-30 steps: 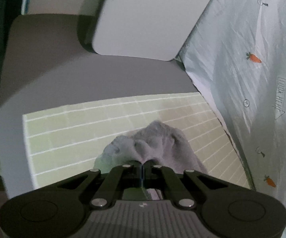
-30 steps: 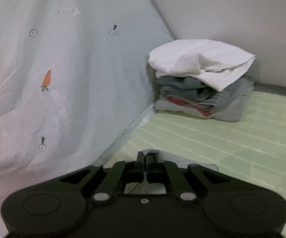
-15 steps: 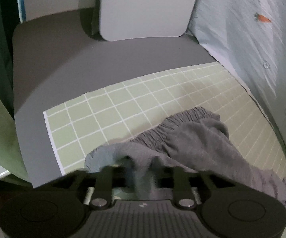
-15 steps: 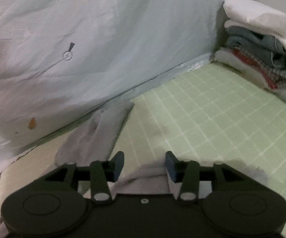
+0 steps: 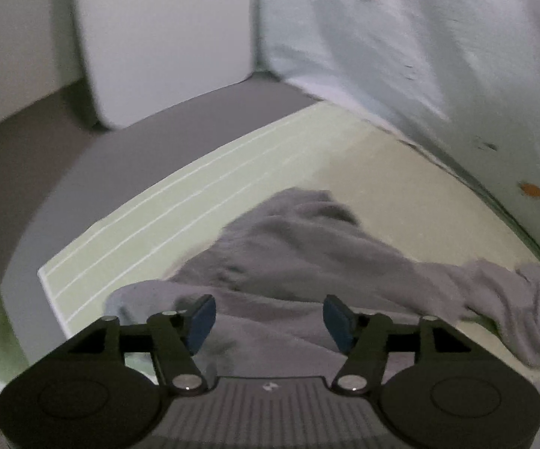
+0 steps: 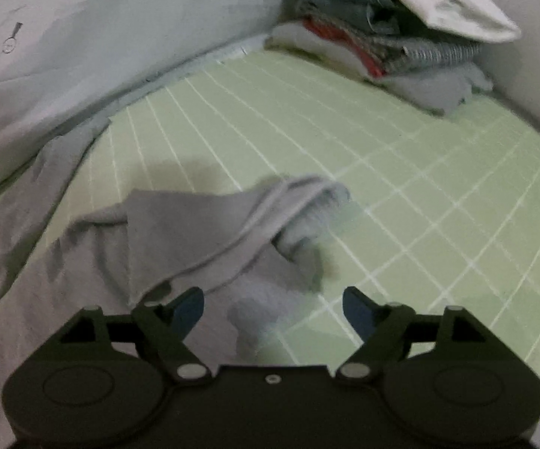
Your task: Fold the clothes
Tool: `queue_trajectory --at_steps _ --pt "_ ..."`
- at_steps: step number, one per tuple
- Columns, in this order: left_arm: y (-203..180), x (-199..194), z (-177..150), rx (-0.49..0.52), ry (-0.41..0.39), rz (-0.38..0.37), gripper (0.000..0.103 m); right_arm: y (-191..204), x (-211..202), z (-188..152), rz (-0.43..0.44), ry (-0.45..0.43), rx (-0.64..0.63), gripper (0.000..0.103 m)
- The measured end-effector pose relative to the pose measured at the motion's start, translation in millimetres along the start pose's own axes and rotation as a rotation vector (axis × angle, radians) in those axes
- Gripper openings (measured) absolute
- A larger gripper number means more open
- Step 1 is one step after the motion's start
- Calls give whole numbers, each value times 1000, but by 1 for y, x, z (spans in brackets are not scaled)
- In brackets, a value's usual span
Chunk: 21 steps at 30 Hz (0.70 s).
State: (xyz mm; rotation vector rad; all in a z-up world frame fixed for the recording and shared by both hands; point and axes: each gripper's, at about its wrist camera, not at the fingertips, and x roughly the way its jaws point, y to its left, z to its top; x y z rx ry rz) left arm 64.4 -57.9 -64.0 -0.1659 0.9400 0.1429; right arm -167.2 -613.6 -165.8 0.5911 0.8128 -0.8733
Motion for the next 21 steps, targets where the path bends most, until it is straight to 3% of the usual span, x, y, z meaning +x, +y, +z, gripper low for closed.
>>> queue_trajectory --at_steps 7,10,11,12,14,17,21 --pt "-42 -18 -25 120 22 -25 65 -3 23 -2 -71 5 -39 79" --pt "-53 -27 -38 164 26 -16 65 -2 22 -2 -34 -40 -114 54" --pt "-57 -30 -42 172 28 -11 65 -4 22 -1 -25 -49 -127 40" --pt "-60 -34 -47 179 31 -8 65 -6 21 -1 -8 -57 -134 19" --pt "-66 -40 -56 190 37 -4 65 -17 19 1 40 -64 -115 2" --pt "-78 -47 -73 215 51 -15 65 -32 13 -5 24 -88 -124 2" --pt "-97 -51 -97 257 86 -18 65 -69 -6 -21 -65 -95 -148 2"
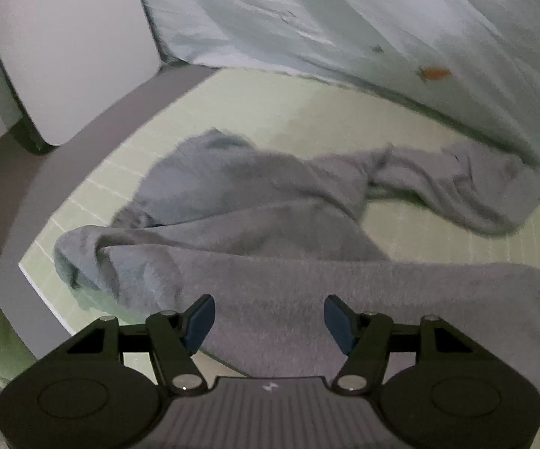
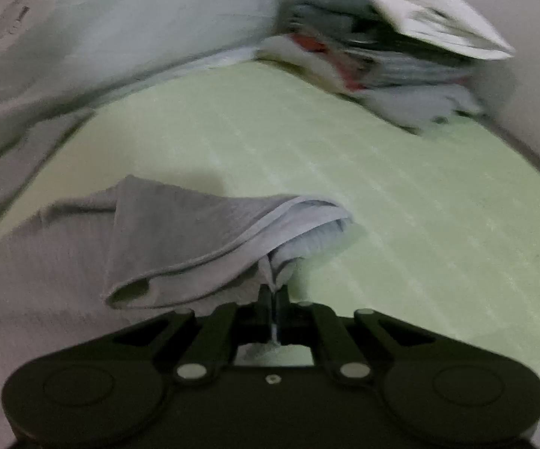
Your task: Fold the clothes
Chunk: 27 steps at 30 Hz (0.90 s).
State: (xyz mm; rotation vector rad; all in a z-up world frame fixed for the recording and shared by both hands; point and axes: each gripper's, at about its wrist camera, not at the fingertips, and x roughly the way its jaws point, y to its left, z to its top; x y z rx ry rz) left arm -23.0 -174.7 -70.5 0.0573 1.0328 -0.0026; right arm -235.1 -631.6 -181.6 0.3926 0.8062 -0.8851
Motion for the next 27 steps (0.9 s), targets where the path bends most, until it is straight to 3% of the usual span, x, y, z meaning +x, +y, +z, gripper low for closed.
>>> queue_trajectory --at_steps 7,11,13,15,19,22,23,25,27 --pt "-45 0 -22 75 37 -40 65 -55 -25 -26 -122 53 -43 6" --pt "-69 2 -27 115 55 -66 65 -52 -39 -21 -156 -12 -50 45" --pt "-81 4 -27 137 62 -76 65 -42 -44 -17 -125 -53 -59 52" --pt "-96 5 -27 162 61 -83 68 -31 -45 -13 -72 -80 -67 70" --pt "-119 -2 -28 217 43 -89 71 2 -28 -12 44 -58 -149 75" --pt "-133 -7 -30 254 28 -89 73 15 -12 -12 47 -4 -228 69" --pt "-136 -10 -31 262 22 -86 73 15 -10 -10 56 -2 -236 62" --pt "-139 -13 -34 273 14 -76 73 12 -8 -2 73 8 -265 1" --pt "-139 -14 -37 269 16 -63 73 10 -4 12 48 -17 -316 2"
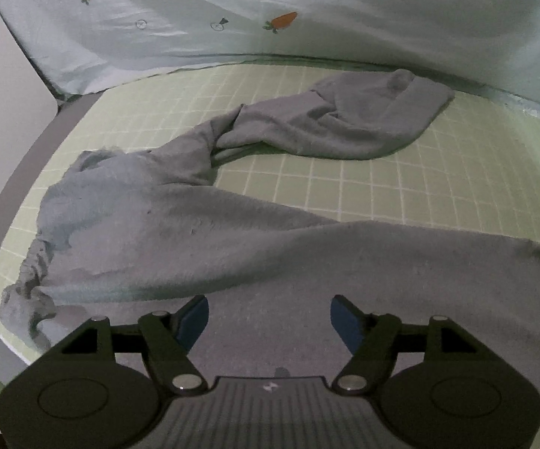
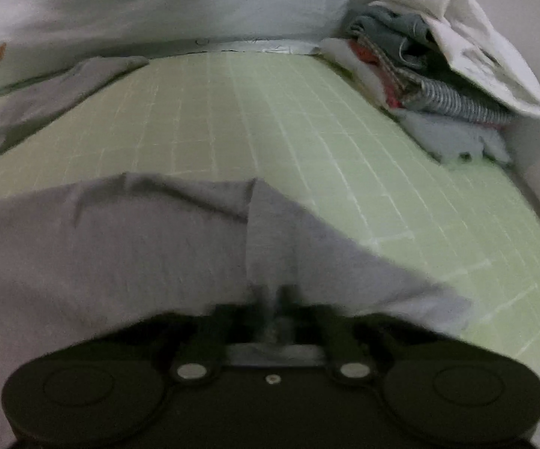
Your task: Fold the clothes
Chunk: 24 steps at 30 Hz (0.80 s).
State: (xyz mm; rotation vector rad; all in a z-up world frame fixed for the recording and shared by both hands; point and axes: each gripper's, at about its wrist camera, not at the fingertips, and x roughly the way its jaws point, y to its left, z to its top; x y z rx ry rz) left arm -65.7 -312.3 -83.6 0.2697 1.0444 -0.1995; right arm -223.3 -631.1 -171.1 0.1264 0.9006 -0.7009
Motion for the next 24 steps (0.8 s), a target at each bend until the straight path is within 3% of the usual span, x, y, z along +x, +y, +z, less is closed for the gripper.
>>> queue_trajectory --at_steps 3,6,7,9,11,13,20,24 --pt "2 -1 -4 -15 13 13 73 -11 14 31 -95 -91 -65 2" --pt "0 -1 -7 -16 20 20 73 -32 30 66 -173 -178 -17 8" --pt "-1 0 -8 -13 23 24 73 -38 34 74 -189 -196 -6 15" --pt "-5 0 -10 -1 30 30 73 -51 33 81 -226 -231 43 53" --pt "-10 1 -12 13 37 33 75 -67 21 72 -216 -247 137 60" --pt "-14 5 -16 31 47 33 80 -83 13 52 -184 -198 241 61" --pt "-47 39 -31 108 147 -18 80 -112 1 -27 -87 85 519 61" --pt "-71 61 -44 173 205 -45 80 -102 -4 -40 -59 102 506 57"
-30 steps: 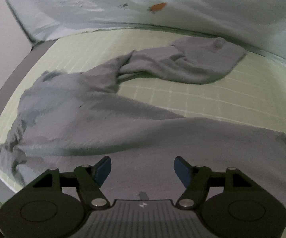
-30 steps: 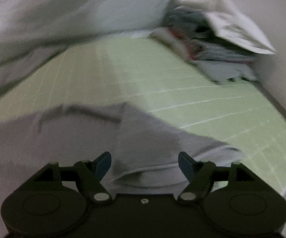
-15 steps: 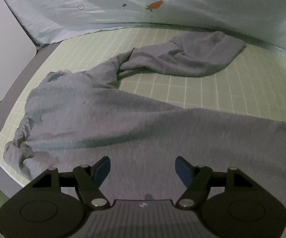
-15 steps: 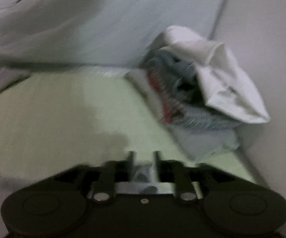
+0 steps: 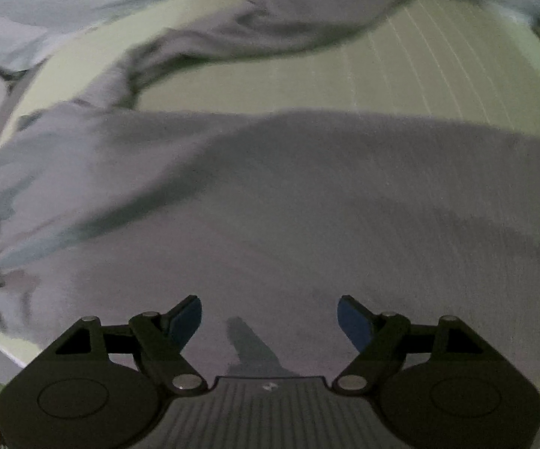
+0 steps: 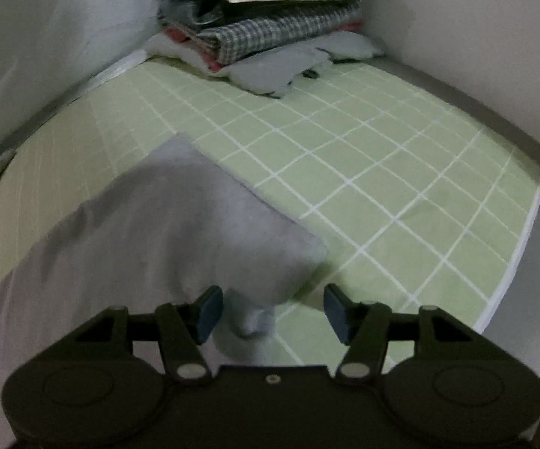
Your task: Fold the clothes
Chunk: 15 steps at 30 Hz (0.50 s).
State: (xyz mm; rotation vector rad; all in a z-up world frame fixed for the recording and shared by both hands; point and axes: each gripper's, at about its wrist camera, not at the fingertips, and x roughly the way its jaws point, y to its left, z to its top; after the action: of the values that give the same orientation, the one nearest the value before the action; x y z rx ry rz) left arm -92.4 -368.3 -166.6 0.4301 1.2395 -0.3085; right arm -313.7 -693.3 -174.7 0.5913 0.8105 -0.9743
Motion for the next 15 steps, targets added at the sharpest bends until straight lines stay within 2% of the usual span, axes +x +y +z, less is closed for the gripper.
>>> queue_trajectory --at_steps 2,3,5,7,15 --pt "-11 8 -1 34 14 -3 80 4 0 -2 5 0 -25 41" --pt "-15 10 -1 49 10 0 82 5 0 -2 12 0 -29 23" --pt "-21 11 0 78 -8 10 84 4 0 3 37 2 -17 9" --pt "-23 11 2 90 -13 10 85 4 2 9 56 4 -7 7" --pt "-21 14 8 79 1 -1 91 4 2 18 25 -8 -21 5"
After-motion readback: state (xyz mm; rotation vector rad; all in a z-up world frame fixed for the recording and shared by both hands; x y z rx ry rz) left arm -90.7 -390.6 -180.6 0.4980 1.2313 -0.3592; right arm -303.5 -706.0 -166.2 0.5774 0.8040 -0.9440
